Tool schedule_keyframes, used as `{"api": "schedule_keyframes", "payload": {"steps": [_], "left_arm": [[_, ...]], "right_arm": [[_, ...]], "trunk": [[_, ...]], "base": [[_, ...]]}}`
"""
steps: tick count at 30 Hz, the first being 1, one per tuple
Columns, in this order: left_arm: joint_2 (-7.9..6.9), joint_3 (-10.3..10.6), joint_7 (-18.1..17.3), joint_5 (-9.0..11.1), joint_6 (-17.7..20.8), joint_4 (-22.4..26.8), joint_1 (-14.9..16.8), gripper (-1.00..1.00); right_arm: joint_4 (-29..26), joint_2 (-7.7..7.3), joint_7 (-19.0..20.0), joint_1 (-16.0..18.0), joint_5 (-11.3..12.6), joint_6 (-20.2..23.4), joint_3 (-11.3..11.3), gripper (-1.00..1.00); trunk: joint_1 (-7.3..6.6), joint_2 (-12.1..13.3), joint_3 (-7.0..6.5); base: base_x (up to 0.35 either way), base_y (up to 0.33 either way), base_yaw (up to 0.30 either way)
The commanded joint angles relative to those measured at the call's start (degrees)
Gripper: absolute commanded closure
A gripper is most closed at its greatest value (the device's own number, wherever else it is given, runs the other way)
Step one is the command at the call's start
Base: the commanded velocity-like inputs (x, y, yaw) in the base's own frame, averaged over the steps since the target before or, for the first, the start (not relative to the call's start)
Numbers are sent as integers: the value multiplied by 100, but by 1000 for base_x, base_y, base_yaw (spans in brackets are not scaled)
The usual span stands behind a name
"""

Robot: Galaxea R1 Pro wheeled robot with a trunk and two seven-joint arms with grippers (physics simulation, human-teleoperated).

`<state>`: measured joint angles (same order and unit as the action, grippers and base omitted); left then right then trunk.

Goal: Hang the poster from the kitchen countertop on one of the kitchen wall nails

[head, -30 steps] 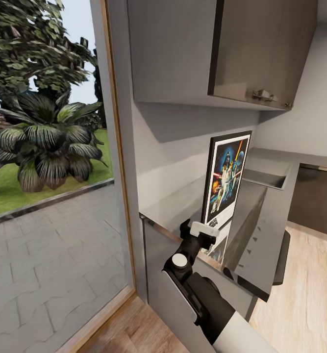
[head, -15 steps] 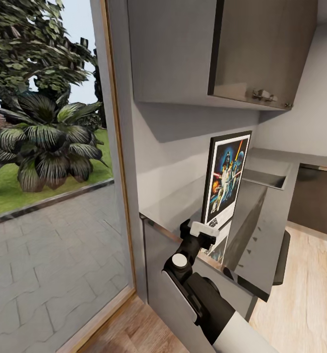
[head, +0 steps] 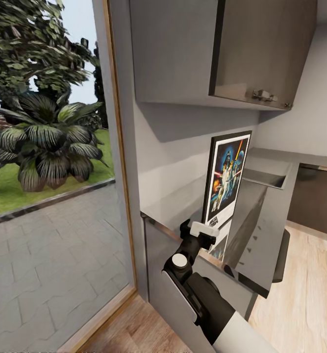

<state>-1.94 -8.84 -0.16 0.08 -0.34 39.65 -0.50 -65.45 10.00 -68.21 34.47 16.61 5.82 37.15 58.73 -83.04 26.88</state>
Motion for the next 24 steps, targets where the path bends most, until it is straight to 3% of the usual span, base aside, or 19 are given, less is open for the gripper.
{"api": "schedule_keyframes", "payload": {"steps": [1, 24], "left_arm": [[0, -4, -2, 1, -3, 8, -3, -100], [0, -4, -2, 2, -9, 8, -3, -100]], "right_arm": [[-3, 0, -34, 7, 17, 60, 12, -100], [-12, 0, -34, 7, 13, 60, 12, -100]], "trunk": [[0, -4, 5], [0, -4, 5]], "base": [[-42, 25, 0], [-5, 3, 0]]}}
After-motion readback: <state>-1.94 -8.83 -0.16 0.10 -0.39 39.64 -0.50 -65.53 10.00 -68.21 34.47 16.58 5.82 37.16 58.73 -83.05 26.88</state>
